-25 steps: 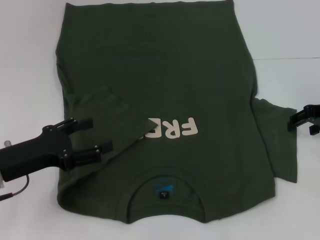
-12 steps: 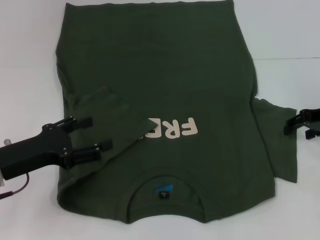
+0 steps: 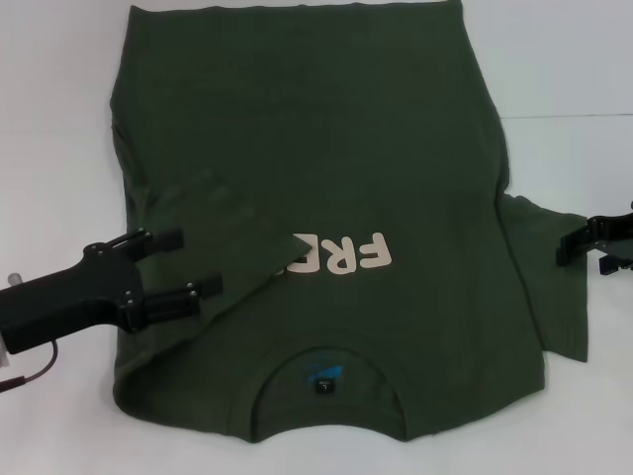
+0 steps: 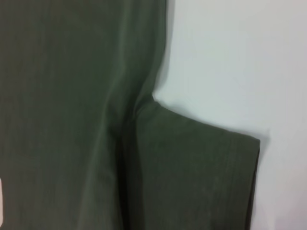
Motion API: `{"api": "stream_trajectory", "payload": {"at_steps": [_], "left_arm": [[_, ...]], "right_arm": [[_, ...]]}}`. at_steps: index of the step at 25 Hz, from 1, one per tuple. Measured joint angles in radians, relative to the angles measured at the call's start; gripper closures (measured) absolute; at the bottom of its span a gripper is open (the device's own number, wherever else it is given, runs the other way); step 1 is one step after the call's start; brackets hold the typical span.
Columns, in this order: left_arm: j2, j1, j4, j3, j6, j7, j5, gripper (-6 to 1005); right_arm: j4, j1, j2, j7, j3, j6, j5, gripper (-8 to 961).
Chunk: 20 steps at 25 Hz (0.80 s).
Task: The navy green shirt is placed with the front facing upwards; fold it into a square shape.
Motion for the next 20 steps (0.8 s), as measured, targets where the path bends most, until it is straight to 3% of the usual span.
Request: {"api": "stream_trajectory", "payload": {"at_steps": [8, 20], "left_arm": [[0.0, 0.0, 0.002, 0.0, 0.0, 0.0, 0.0, 63], [0.002, 0.0, 0.0, 0.0, -0.001, 0.008, 0.0, 62]], "right_arm": [[0.002, 0.0, 0.011, 0.006, 0.0, 0.011, 0.001, 283], [0.026, 0.0, 0.011, 0.002, 0.037, 0.015, 0.008, 284]]}}
